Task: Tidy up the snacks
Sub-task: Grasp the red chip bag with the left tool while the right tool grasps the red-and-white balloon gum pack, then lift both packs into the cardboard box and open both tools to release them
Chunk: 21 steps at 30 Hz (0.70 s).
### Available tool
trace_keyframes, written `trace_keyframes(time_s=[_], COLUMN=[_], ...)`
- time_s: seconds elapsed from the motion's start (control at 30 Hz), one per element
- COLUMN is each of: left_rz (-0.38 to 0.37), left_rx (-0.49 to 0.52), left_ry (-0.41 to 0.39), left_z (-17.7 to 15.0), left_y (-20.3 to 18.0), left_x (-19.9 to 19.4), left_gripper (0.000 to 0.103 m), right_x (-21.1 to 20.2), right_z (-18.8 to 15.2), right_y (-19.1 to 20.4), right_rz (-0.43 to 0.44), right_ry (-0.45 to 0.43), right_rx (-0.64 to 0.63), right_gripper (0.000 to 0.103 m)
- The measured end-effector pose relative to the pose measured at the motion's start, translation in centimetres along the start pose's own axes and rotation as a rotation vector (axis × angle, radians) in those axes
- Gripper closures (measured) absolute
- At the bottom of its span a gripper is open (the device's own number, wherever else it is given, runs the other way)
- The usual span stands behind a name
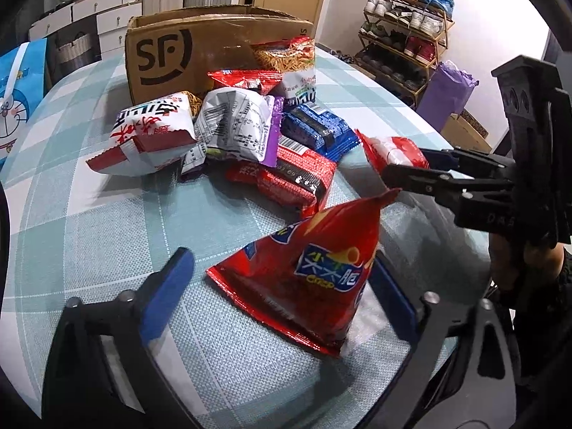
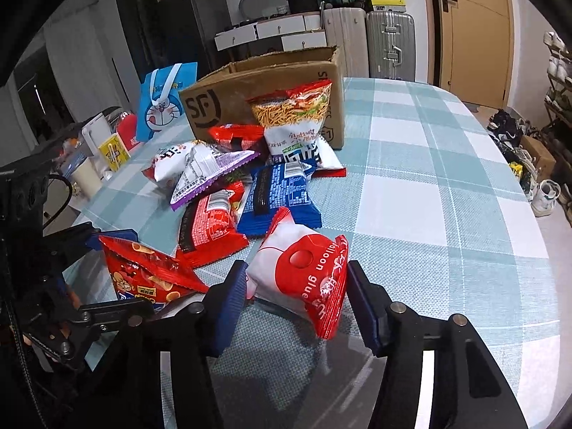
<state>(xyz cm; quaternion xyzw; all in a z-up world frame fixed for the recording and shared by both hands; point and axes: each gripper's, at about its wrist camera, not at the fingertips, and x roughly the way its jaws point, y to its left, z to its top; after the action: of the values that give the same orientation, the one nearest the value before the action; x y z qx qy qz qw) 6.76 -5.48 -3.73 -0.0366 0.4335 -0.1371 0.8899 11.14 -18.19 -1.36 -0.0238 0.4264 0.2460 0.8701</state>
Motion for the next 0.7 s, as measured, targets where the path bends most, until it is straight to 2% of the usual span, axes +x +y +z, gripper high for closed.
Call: trace_keyframes(time_s=[0.07, 0.13, 0.17, 0.27, 0.47, 0.7], left_rz=[-0.013, 0.002, 0.003, -0.008, -0.028, -0.013], left_rx=[0.009, 0.033, 0.044, 0.051, 0.009, -0.036], left_ry=[-0.007, -0.021, -0.025, -0.041, -0.068, -0.117], left_z=[0.0, -0.1, -0.1, -0.1, -0.1, 0.2], left_y=[-0.2, -0.6, -0.8, -0.8, 0.1, 1.2], left_x=[0.0, 0.0, -0.1, -0.6, -1.7, -4.0], left_gripper=[0.021, 0.024, 0.031, 0.037, 0.039, 0.039], right_x=[-0.2, -0.3, -0.3, -0.4, -0.8, -2.0], right_z=[0.0, 0.0, 0.0, -0.1, 0.0, 0.5], right_y=[-0.1, -0.1, -0.1, -0.1, 0.2, 0.7], right_rz=[0.000, 0.000, 0.001, 0.004, 0.009, 0.024], right_ry=[-0.005, -0.009, -0.008, -0.011, -0.027, -0.067], right_rx=[0.003, 0.005, 0.005, 0.005, 0.002, 0.000], right_gripper=[0.047, 0.047, 0.047, 0.047, 0.047, 0.047])
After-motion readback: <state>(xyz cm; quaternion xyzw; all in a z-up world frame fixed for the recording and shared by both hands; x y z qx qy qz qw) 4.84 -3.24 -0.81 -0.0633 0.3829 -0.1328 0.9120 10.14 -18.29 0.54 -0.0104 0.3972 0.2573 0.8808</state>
